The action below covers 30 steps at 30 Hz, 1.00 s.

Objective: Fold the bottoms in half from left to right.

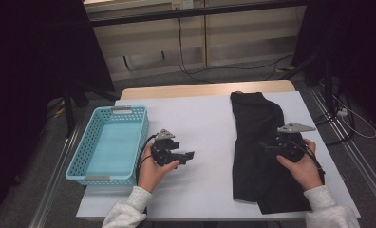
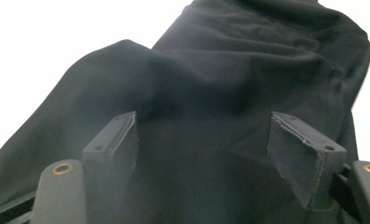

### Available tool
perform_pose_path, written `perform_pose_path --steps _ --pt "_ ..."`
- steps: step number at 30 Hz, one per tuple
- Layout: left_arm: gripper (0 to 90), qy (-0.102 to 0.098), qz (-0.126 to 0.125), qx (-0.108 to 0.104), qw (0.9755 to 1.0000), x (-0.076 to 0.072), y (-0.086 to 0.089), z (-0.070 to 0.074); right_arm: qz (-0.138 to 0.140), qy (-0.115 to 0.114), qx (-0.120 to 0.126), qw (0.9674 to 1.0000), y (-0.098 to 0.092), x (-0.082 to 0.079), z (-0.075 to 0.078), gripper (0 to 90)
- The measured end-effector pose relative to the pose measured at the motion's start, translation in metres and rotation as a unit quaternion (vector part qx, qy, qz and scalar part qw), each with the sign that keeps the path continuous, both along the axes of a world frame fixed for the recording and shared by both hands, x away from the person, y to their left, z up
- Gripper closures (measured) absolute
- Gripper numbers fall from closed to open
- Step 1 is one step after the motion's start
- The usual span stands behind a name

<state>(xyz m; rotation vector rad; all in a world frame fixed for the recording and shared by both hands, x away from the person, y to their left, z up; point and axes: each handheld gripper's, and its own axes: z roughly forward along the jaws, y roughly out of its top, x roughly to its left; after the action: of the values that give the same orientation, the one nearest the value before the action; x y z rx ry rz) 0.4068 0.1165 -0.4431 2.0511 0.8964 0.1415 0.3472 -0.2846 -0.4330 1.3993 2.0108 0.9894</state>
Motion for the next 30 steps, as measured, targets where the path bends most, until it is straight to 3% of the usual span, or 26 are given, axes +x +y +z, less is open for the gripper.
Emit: perform_pose_path --steps 8,14,17,21,24,28,30 --pt "19.3 -0.006 -0.008 0.011 0.9999 0.006 -0.007 -0.001 -0.016 0.014 0.004 0.9998 -0.014 -0.031 -0.005 22.0" --pt "19.3 -0.008 -0.01 0.013 0.9998 0.009 -0.008 0.0 -0.016 0.012 0.002 0.9998 -0.016 -0.048 -0.006 26.9" --pt "18.6 -0.008 -0.012 0.017 0.9997 0.009 -0.009 0.0 -0.005 0.019 0.013 0.9997 -0.015 -0.054 -0.007 30.4" --pt "18.0 -0.009 -0.012 0.014 0.9998 0.005 -0.008 0.003 0.004 0.016 0.006 0.9999 -0.009 -0.064 -0.008 32.8" --pt "17.9 -0.009 -0.011 0.018 0.9997 0.005 -0.006 0.002 0.003 0.021 -0.012 0.9997 -0.007 -0.07 -0.012 29.0" --pt "17.1 -0.008 -0.01 0.019 0.9997 0.007 -0.003 0.001 0.002 0.019 0.002 0.9998 -0.006 -0.072 -0.013 19.0" --pt "16.8 -0.005 -0.012 0.022 0.9997 0.007 -0.001 0.0 0.003 0.021 0.012 0.9997 -0.004 -0.072 -0.012 20.8"
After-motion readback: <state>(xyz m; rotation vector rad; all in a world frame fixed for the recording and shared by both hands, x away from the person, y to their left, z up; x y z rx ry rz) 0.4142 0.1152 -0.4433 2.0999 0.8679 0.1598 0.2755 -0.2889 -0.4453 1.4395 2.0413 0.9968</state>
